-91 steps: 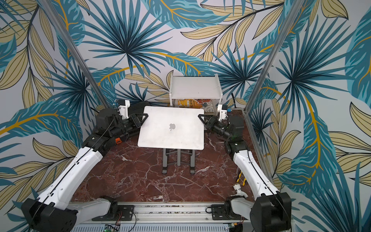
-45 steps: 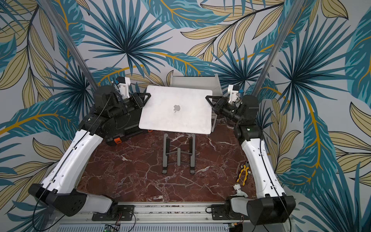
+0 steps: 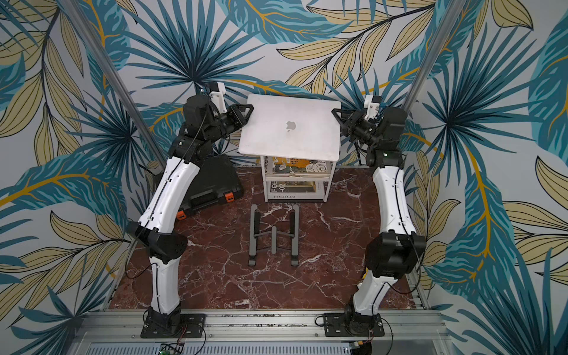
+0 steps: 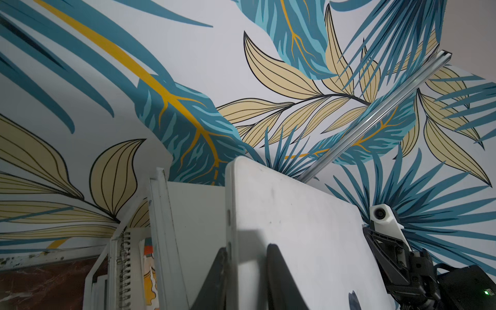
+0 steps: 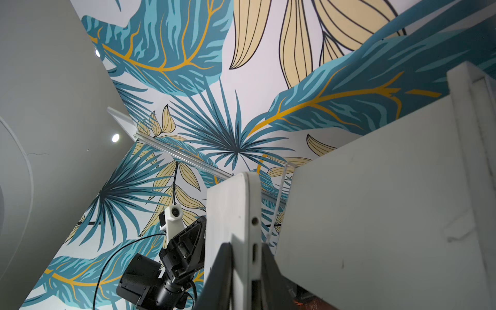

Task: Close the laptop lid and set it aside
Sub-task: Place the laptop on the shelf.

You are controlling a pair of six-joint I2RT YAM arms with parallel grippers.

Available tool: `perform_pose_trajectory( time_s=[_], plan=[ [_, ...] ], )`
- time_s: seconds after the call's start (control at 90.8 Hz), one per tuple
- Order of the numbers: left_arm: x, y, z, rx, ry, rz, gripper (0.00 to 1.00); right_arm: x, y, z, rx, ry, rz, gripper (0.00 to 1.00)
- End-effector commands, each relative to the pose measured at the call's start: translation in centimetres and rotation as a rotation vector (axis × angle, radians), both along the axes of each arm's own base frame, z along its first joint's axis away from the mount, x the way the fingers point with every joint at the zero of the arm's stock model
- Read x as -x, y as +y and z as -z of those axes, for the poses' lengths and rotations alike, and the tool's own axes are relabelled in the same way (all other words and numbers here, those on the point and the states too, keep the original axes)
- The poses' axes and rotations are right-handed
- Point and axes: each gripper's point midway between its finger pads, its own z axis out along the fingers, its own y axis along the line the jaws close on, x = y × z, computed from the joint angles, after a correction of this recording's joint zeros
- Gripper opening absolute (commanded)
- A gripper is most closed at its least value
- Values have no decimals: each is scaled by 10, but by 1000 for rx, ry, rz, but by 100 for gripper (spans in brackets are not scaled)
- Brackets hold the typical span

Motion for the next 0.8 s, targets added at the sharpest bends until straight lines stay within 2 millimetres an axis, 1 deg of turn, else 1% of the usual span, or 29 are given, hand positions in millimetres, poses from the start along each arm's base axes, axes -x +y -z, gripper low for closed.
perform_pose_trajectory(
  time_s=[0.0, 0.044, 0.066, 0.099, 0.121, 0.154, 0.187, 0.22, 0.242, 0.308, 0.364, 0.397, 0.408, 0.43, 0.551, 0.793],
  plan=[
    [31, -81, -18, -21, -219, 230, 0, 14, 38, -25, -14, -108, -166, 0],
    [26, -81, -20, -12, -252, 214, 0, 5, 35, -28, -21, -118, -150, 0],
    [22, -84, -18, -11, -266, 211, 0, -3, 34, -24, -23, -112, -142, 0],
    [17, -85, -15, -8, -280, 201, 0, -7, 33, -30, -25, -129, -129, 0],
    [14, -87, -14, -7, -291, 197, 0, -13, 32, -28, -27, -125, -124, 0],
    [11, -87, -15, -2, -313, 188, 0, -18, 31, -32, -31, -138, -111, 0],
    [7, -88, -14, 1, -333, 179, 0, -27, 30, -30, -36, -139, -101, 0],
    [2, -90, -11, 1, -347, 168, 0, -31, 29, -33, -44, -150, -92, 0],
    [-2, -90, -10, 0, -359, 159, 0, -37, 28, -29, -48, -145, -84, 0],
    [-11, -91, -5, 10, -385, 131, 0, -49, 23, -28, -63, -153, -55, 0],
    [-19, -90, -2, 13, -391, 107, 0, -58, 19, -22, -71, -149, -35, 0],
    [-19, -87, -8, 18, -408, 93, 0, -63, 18, -19, -71, -149, -25, 0],
    [-24, -89, 0, 13, -400, 92, 0, -64, 18, -18, -71, -148, -21, 0],
    [-30, -90, 7, 11, -395, 85, 0, -66, 17, -16, -70, -146, -16, 0],
    [-46, -86, 22, 14, -388, 39, 0, -78, 14, -3, -58, -134, 14, 0],
    [-71, -74, 42, 52, -386, -33, 0, -102, 6, 22, -47, -106, 70, 0]
  ],
)
